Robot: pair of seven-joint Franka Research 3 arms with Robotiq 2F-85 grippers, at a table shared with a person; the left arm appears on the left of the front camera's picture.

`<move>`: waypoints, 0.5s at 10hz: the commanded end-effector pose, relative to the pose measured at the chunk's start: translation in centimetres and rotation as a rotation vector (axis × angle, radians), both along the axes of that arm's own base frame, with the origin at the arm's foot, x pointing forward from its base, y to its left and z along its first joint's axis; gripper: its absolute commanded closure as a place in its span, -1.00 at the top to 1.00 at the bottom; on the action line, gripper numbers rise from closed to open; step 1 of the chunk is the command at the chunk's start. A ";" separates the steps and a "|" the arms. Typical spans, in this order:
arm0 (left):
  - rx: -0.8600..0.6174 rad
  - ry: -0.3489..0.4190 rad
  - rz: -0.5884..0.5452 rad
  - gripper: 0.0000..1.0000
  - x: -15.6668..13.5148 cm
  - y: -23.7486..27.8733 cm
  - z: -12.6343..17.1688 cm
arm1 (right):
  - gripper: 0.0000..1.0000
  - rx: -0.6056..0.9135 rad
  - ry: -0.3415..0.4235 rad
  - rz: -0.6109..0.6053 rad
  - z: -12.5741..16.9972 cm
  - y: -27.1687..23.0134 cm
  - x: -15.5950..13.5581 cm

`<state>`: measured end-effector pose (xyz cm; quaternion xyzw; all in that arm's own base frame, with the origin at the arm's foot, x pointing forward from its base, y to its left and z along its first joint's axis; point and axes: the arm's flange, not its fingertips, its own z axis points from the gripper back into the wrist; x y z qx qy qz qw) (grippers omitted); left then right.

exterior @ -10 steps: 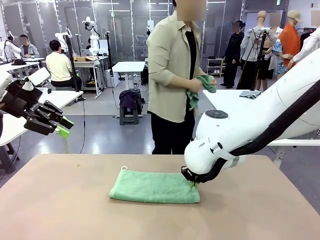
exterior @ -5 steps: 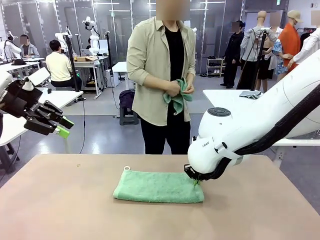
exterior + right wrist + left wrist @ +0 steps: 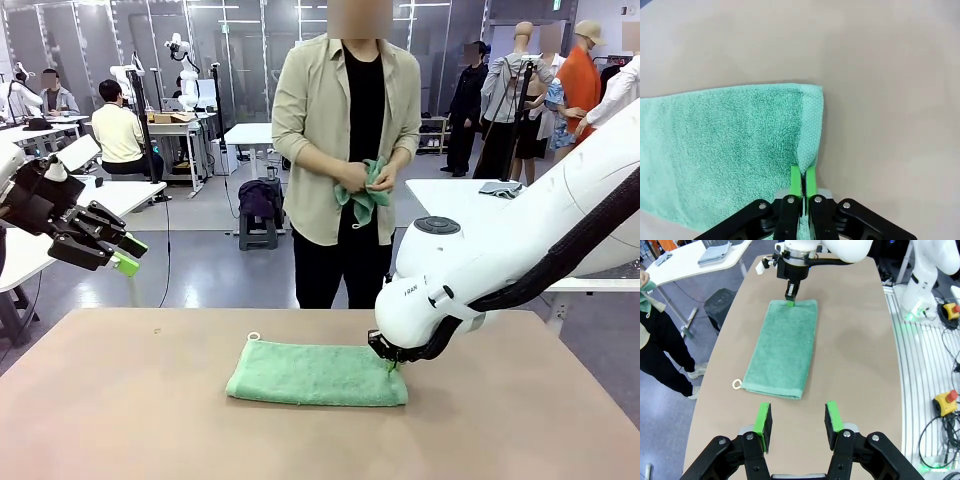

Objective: Fold the towels and place them in the basket.
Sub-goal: When a person lays out a Towel with hook on the table, fold it in half twice.

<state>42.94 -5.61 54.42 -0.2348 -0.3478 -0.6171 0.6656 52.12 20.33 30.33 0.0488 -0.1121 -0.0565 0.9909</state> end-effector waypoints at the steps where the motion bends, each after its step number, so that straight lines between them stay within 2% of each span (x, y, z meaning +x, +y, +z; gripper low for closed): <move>1: -0.011 -0.010 0.000 0.12 -0.1 -0.1 0.1 | -0.91 -0.055 -0.025 -0.006 2.3 0.5 -1.5; 2: -0.011 -0.010 0.000 0.12 -0.1 -0.1 0.1 | -0.91 -0.091 -0.029 -0.010 3.7 1.1 -2.1; 5: -0.011 -0.010 0.000 0.12 -0.1 -0.1 0.1 | -0.91 -0.197 0.039 -0.032 7.0 5.1 -1.7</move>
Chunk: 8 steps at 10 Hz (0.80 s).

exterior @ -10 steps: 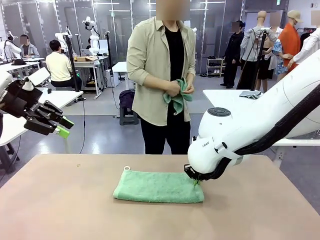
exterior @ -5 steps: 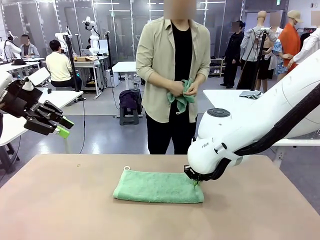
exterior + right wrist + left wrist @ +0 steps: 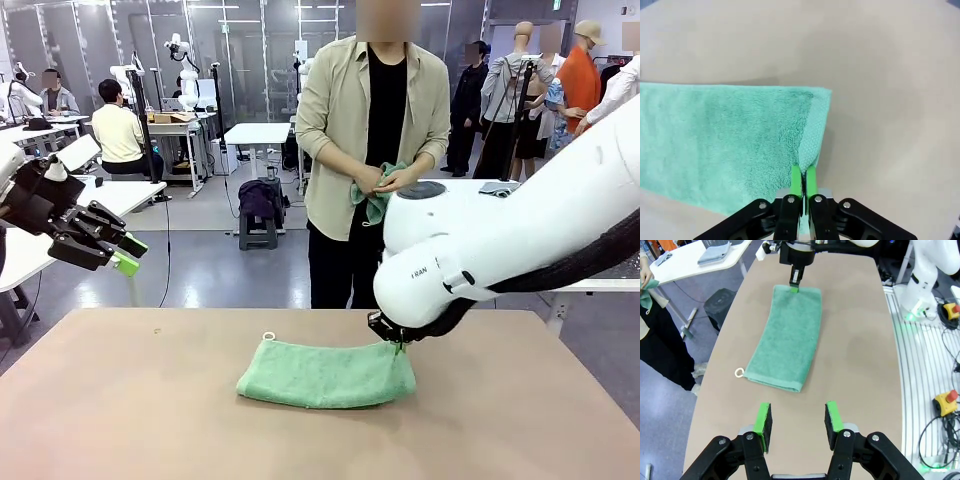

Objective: Fold the towels and place them in the basket.
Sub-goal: When a person lays out a Towel with hook on the table, fold it in half twice.

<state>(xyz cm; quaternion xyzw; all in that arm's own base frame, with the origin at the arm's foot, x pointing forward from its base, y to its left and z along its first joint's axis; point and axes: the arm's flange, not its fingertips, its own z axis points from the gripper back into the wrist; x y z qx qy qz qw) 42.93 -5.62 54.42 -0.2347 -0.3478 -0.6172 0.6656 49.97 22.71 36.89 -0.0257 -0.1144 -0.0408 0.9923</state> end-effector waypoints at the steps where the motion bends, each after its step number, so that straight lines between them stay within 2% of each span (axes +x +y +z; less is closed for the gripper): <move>1: -0.012 -0.010 0.000 0.12 -0.1 -0.1 0.1 | -0.91 -0.072 0.046 -0.069 1.5 4.8 0.8; 4: -0.012 -0.010 0.000 0.12 -0.1 -0.1 0.1 | -0.91 -0.166 0.065 -0.064 3.6 10.9 4.2; 7: -0.012 -0.010 0.000 0.12 -0.1 -0.1 0.1 | -0.91 -0.134 0.067 -0.059 4.7 16.5 8.1; 8: -0.012 -0.010 0.000 0.12 -0.1 -0.1 0.1 | -0.91 -0.106 0.091 -0.063 4.6 18.2 8.8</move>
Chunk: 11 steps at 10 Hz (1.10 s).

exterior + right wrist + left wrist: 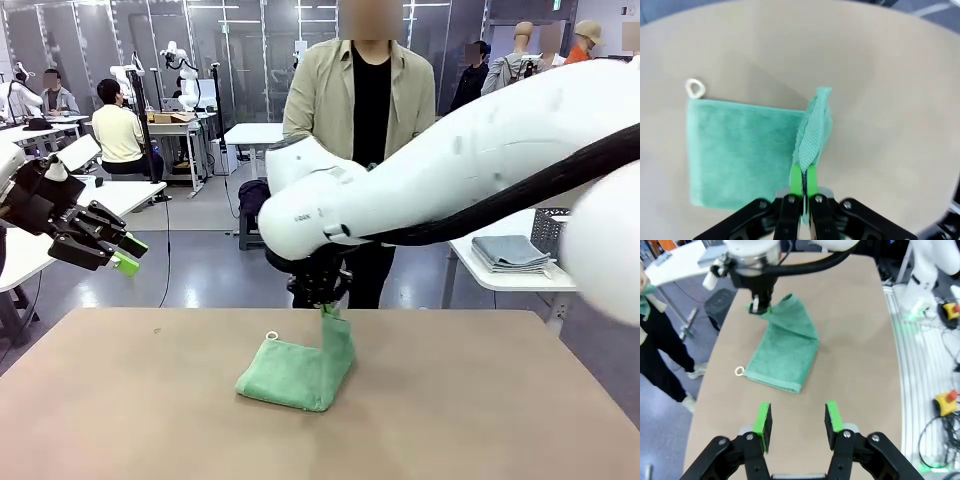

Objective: Fold the towels and place them in the basket.
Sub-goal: When a person lays out a Towel with hook on the table, fold it in half twice.

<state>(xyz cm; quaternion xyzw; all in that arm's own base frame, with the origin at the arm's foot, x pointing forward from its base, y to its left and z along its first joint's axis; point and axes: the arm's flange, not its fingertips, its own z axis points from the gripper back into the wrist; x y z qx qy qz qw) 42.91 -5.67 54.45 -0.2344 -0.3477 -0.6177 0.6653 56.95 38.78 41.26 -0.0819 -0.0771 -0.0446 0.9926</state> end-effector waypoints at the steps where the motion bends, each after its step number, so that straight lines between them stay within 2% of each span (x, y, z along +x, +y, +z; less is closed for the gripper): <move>1: -0.012 -0.009 0.001 0.12 -0.1 0.0 0.1 | -0.91 0.026 0.033 -0.037 -0.3 3.8 2.2; 6: -0.012 -0.009 0.001 0.12 -0.1 0.0 0.1 | -0.91 0.123 0.030 -0.035 -3.8 8.1 1.4; 11: -0.012 -0.009 0.001 0.12 -0.1 0.0 0.1 | -0.91 0.244 0.046 -0.063 -5.3 9.1 1.7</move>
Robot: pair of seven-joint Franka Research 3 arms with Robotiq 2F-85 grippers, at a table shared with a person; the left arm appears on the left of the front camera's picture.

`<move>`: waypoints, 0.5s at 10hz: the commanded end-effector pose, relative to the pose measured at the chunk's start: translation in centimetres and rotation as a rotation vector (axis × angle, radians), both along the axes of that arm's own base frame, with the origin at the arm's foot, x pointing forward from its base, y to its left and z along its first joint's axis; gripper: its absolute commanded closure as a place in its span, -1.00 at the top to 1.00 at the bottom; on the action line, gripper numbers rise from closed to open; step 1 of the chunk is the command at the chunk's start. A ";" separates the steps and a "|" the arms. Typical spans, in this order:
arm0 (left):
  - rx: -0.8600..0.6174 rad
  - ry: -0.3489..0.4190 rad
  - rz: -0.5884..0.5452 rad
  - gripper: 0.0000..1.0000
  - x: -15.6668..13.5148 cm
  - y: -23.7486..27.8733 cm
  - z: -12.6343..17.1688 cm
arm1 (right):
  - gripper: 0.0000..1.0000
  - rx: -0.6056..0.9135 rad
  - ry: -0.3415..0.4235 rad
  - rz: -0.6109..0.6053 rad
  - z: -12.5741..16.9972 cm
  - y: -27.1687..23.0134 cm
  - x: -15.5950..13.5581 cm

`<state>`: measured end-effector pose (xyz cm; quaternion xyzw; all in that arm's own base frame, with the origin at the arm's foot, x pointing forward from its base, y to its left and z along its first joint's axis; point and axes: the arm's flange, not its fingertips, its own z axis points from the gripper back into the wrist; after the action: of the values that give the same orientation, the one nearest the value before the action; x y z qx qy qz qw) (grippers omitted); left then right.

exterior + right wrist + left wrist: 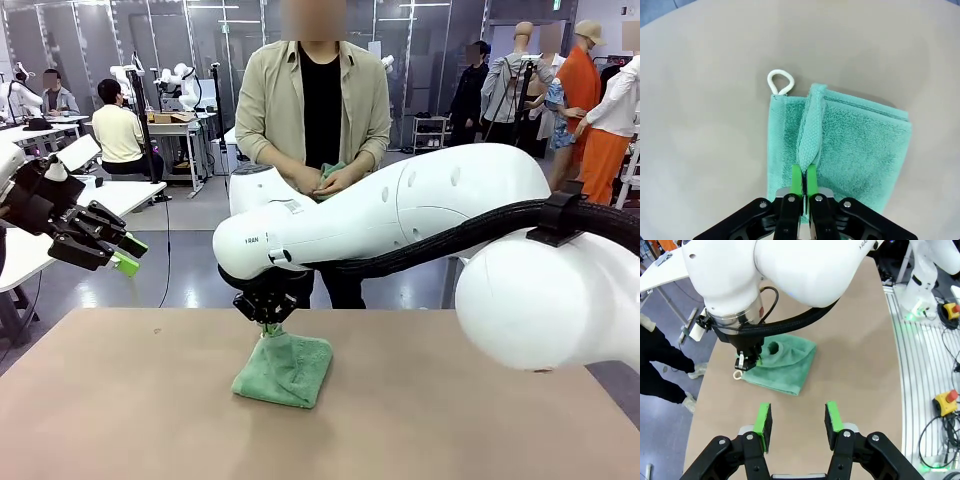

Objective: Fold the towels and place them in the basket.
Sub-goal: When a person lays out a Towel with hook on the table, fold it in half twice.

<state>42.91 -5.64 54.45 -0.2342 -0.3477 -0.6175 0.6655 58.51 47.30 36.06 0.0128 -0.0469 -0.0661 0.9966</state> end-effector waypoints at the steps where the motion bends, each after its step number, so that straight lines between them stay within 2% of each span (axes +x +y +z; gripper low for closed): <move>1: -0.012 -0.009 0.000 0.12 -0.1 -0.1 0.1 | -0.51 0.063 0.004 -0.021 -0.3 0.6 0.0; 2: -0.012 -0.009 0.000 0.12 -0.1 -0.1 0.1 | -0.51 0.072 0.013 -0.017 -0.4 0.7 -0.1; 3: -0.012 -0.009 0.000 0.12 -0.1 -0.1 0.1 | -0.12 0.082 0.012 -0.013 -0.4 0.8 -0.5; 4: -0.012 -0.009 0.000 0.12 -0.1 -0.1 0.1 | -0.45 0.099 0.011 -0.007 -0.3 1.0 -0.9; 5: -0.012 -0.009 0.000 0.12 -0.1 -0.1 0.1 | 0.28 0.109 0.006 -0.012 0.0 1.2 -1.3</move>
<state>42.91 -5.64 54.44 -0.2342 -0.3477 -0.6175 0.6656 58.06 48.59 35.97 0.0493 -0.0404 -0.0695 0.9955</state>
